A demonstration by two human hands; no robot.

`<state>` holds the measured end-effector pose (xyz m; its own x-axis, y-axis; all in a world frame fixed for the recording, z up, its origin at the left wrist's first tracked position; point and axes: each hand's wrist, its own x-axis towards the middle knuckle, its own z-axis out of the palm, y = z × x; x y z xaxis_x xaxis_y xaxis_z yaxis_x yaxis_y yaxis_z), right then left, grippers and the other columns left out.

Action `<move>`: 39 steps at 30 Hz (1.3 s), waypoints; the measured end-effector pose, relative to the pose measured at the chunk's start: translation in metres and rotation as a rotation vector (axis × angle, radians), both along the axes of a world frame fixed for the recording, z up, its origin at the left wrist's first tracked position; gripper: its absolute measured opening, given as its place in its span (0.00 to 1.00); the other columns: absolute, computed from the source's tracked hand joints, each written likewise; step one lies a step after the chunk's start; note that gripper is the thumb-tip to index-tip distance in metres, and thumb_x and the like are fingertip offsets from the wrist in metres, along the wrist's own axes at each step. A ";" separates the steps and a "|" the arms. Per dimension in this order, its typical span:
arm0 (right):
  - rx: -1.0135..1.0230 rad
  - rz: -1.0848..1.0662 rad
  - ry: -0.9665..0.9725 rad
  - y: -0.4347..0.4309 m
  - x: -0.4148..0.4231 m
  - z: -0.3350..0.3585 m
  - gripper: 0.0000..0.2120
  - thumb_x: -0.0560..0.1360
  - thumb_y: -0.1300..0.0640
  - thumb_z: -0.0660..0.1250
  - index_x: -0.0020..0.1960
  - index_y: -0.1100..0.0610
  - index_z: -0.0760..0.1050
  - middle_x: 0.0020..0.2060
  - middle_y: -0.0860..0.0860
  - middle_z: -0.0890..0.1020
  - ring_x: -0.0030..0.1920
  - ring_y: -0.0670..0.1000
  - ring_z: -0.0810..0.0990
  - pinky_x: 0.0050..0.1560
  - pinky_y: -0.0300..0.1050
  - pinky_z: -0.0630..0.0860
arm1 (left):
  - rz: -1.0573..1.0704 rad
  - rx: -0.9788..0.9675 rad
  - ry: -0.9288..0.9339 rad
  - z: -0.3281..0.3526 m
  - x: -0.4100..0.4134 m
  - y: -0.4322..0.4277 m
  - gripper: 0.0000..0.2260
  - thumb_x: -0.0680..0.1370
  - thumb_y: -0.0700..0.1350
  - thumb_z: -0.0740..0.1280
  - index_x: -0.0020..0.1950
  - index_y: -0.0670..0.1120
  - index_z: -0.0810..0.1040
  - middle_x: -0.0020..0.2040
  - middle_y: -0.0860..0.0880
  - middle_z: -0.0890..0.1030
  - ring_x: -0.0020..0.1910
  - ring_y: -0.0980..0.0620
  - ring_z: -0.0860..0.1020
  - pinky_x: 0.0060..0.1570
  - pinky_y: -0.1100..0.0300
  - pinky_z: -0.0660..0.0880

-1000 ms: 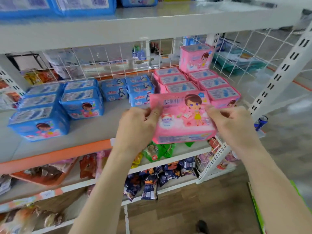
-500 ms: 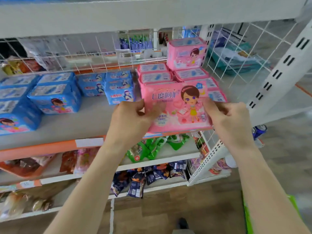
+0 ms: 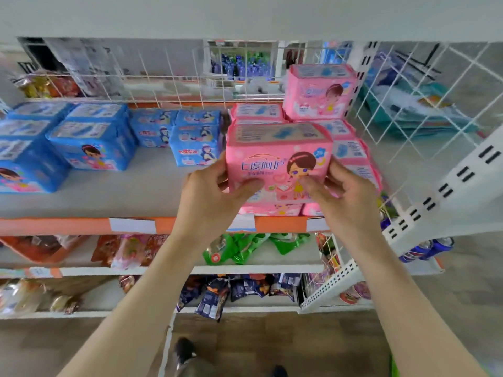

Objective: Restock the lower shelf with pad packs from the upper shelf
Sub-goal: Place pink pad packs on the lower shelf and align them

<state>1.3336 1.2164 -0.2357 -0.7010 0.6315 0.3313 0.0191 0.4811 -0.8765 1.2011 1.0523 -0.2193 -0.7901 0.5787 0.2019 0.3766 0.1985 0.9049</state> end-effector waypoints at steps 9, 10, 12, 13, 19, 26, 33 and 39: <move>0.135 -0.093 -0.052 0.005 -0.080 -0.012 0.16 0.77 0.57 0.72 0.63 0.59 0.79 0.53 0.48 0.85 0.53 0.47 0.85 0.58 0.53 0.80 | -0.034 -0.037 0.078 -0.018 -0.096 0.011 0.13 0.70 0.46 0.78 0.53 0.51 0.82 0.42 0.63 0.83 0.42 0.65 0.82 0.48 0.61 0.80; 0.177 -0.115 -0.068 0.006 -0.090 -0.014 0.15 0.77 0.57 0.71 0.62 0.58 0.80 0.53 0.49 0.86 0.52 0.49 0.85 0.57 0.55 0.81 | -0.029 -0.039 0.081 -0.020 -0.106 0.012 0.13 0.69 0.48 0.78 0.52 0.50 0.82 0.42 0.60 0.84 0.43 0.60 0.83 0.49 0.56 0.81; 0.247 -0.145 -0.090 0.010 -0.109 -0.016 0.14 0.76 0.55 0.71 0.61 0.58 0.80 0.51 0.50 0.86 0.51 0.52 0.85 0.55 0.57 0.81 | -0.036 -0.049 0.085 -0.023 -0.127 0.015 0.17 0.67 0.53 0.74 0.53 0.48 0.83 0.44 0.54 0.86 0.45 0.53 0.84 0.49 0.49 0.81; 0.277 -0.153 -0.108 0.012 -0.118 -0.016 0.14 0.76 0.55 0.71 0.60 0.59 0.81 0.51 0.51 0.86 0.49 0.52 0.86 0.54 0.57 0.81 | -0.037 -0.058 0.095 -0.024 -0.137 0.018 0.19 0.67 0.55 0.73 0.54 0.48 0.83 0.45 0.52 0.86 0.45 0.50 0.84 0.49 0.47 0.81; 0.336 -0.226 -0.260 0.039 -0.147 -0.007 0.13 0.73 0.53 0.76 0.53 0.60 0.84 0.46 0.51 0.87 0.43 0.46 0.84 0.45 0.38 0.79 | -0.086 -0.149 0.304 -0.033 -0.174 0.044 0.23 0.69 0.61 0.68 0.56 0.47 0.80 0.46 0.49 0.86 0.48 0.43 0.83 0.51 0.46 0.79; 0.337 -0.228 -0.273 0.084 -0.184 0.001 0.12 0.73 0.50 0.75 0.46 0.60 0.83 0.37 0.51 0.85 0.32 0.38 0.78 0.34 0.26 0.69 | -0.060 -0.185 0.457 -0.035 -0.206 0.096 0.22 0.69 0.62 0.69 0.51 0.45 0.80 0.42 0.47 0.86 0.43 0.42 0.82 0.43 0.51 0.76; 0.444 -0.287 -0.310 0.122 -0.205 -0.001 0.12 0.74 0.49 0.74 0.39 0.57 0.78 0.28 0.45 0.74 0.27 0.35 0.69 0.27 0.26 0.65 | 0.018 -0.198 0.530 -0.040 -0.216 0.135 0.18 0.74 0.55 0.74 0.53 0.42 0.81 0.44 0.45 0.85 0.42 0.42 0.82 0.42 0.52 0.75; 0.487 -0.382 -0.398 0.139 -0.214 -0.002 0.22 0.72 0.38 0.72 0.37 0.58 0.78 0.27 0.46 0.74 0.26 0.41 0.71 0.26 0.38 0.64 | 0.011 -0.253 0.493 -0.033 -0.224 0.152 0.16 0.77 0.52 0.73 0.58 0.42 0.81 0.49 0.44 0.86 0.48 0.43 0.82 0.49 0.51 0.78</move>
